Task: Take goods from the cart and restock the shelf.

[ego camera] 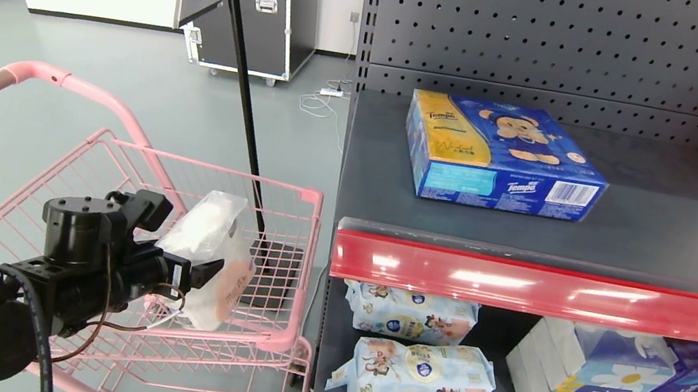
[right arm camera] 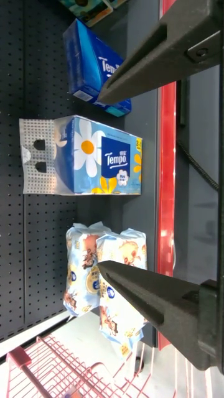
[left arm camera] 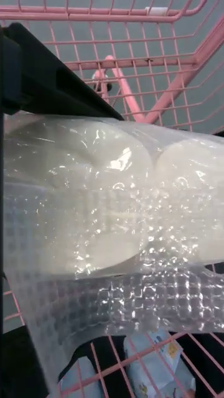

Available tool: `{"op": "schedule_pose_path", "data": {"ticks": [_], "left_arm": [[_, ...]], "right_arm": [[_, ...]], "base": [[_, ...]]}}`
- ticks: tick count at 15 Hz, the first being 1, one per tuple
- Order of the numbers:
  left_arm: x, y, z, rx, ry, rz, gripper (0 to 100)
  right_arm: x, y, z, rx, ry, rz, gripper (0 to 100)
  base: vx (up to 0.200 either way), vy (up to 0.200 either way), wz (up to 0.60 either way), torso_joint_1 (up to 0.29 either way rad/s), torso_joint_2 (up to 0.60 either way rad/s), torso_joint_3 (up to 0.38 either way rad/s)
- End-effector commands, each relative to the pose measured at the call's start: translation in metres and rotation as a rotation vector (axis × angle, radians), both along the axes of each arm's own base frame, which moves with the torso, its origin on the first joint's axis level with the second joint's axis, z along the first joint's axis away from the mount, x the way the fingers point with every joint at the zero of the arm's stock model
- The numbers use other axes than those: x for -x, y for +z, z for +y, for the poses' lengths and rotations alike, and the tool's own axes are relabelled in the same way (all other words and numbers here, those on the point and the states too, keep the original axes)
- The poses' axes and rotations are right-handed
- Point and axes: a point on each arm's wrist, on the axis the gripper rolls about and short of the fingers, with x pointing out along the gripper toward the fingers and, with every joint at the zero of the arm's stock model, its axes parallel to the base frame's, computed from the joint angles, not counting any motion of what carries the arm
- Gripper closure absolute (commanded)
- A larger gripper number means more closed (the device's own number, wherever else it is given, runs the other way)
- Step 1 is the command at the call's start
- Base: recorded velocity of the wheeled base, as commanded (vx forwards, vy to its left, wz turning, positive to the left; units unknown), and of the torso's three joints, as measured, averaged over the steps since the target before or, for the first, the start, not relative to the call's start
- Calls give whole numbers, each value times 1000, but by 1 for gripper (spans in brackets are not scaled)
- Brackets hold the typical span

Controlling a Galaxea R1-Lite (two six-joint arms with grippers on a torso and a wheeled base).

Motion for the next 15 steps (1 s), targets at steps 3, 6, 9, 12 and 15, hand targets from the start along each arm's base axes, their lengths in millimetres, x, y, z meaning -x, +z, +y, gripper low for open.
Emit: {"op": "schedule_pose_path", "data": {"ticks": [3,6,9,12,15], "left_arm": [[-12,-14,-8,-6,-15,26,0],[-21,-17,-13,-6,-25,20,0],[-23,-22,-13,-10,-19,30,0],[-23,-24,-13,-16,-14,35,100],[-25,-21,-14,-12,-16,21,100]], "right_arm": [[0,0,0,0,0,0,0],[0,0,0,0,0,0,0],[0,0,0,0,0,0,0],[0,0,0,0,0,0,0],[0,0,0,0,0,0,0]], "base": [[0,0,0,0,0,0],[0,0,0,0,0,0],[0,0,0,0,0,0],[0,0,0,0,0,0],[0,0,0,0,0,0]]}}
